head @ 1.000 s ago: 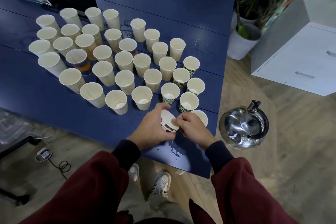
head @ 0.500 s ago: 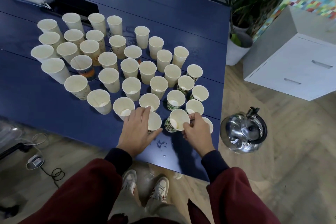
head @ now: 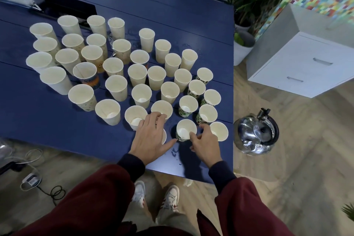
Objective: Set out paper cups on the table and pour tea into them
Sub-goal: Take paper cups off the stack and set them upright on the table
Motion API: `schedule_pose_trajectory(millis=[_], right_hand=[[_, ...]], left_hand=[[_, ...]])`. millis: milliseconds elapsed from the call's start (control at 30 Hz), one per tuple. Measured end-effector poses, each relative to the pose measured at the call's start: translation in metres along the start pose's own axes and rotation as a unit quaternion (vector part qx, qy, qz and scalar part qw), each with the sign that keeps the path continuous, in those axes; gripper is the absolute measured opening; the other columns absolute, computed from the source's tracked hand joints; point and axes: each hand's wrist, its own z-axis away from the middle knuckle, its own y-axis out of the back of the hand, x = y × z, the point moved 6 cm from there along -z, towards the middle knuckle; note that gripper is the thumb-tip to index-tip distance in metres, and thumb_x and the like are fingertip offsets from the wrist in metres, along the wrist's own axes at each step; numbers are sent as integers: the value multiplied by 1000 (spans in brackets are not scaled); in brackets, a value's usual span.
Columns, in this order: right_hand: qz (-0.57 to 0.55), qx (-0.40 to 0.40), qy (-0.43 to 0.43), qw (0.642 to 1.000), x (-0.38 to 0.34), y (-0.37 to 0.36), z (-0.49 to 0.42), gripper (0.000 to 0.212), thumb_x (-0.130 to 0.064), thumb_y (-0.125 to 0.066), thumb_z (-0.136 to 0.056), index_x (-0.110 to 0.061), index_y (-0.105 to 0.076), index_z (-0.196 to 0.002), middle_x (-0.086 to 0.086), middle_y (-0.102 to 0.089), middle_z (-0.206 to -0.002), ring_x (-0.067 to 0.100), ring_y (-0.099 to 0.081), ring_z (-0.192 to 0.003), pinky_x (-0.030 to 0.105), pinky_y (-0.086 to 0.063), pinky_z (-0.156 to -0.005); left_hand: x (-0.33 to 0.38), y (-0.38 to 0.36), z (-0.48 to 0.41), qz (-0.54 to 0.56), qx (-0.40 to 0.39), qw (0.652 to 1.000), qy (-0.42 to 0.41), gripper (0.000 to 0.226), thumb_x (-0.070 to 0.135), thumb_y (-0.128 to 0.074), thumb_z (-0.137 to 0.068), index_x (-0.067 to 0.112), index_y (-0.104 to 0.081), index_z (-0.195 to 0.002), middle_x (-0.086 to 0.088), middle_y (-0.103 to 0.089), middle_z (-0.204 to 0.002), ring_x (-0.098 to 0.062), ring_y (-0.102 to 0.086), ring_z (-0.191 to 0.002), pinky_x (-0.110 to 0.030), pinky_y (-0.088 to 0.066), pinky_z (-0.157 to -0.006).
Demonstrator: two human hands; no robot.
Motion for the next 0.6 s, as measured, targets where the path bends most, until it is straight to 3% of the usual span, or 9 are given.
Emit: schedule_pose_trajectory(millis=[100, 300, 400, 500, 600], right_hand=[[-4, 24, -2, 1000, -2, 5, 5, 33, -29, -61, -92, -15, -49, -119, 6, -70, -76, 34, -70, -72, 52, -58, -75], [-38, 73, -2, 997, -4, 20, 16, 16, -27, -62, -93, -21, -54, -106, -2, -65, -67, 29, -69, -69, 53, -58, -75], [-48, 103, -10, 994, -2, 36, 22, 4, -27, -62, -93, -23, -60, -94, -1, -71, -72, 20, -69, -65, 47, -59, -73], [-47, 143, -14, 989, 5, 60, 26, 10, -25, -62, -92, -23, -64, -83, -4, -70, -70, 16, -68, -61, 40, -58, -70], [-32, 185, -20, 982, 16, 92, 28, 13, -21, -62, -92, -21, -65, -79, -4, -70, -72, 18, -66, -68, 25, -50, -66]], left_hand=[[5, 10, -7, 13, 28, 999, -17, 62, 51, -73, -73, 9, -55, -115, -11, -55, -113, -32, -55, -100, -41, -46, -73], [18, 26, -24, 74, 60, 994, -61, 46, 39, -70, -82, 8, -59, -114, -9, -57, -109, -29, -57, -98, -41, -49, -74], [32, 30, -35, 94, 69, 988, -99, 40, 30, -73, -81, 7, -60, -111, -9, -57, -106, -28, -56, -94, -39, -48, -76], [54, 28, -48, 121, 62, 981, -137, 34, 29, -65, -82, 7, -59, -107, -9, -55, -103, -29, -55, -88, -44, -49, -70], [83, 22, -63, 131, 57, 975, -172, 30, 29, -61, -83, 7, -60, -104, -9, -55, -100, -29, -56, -85, -46, -50, -67]])
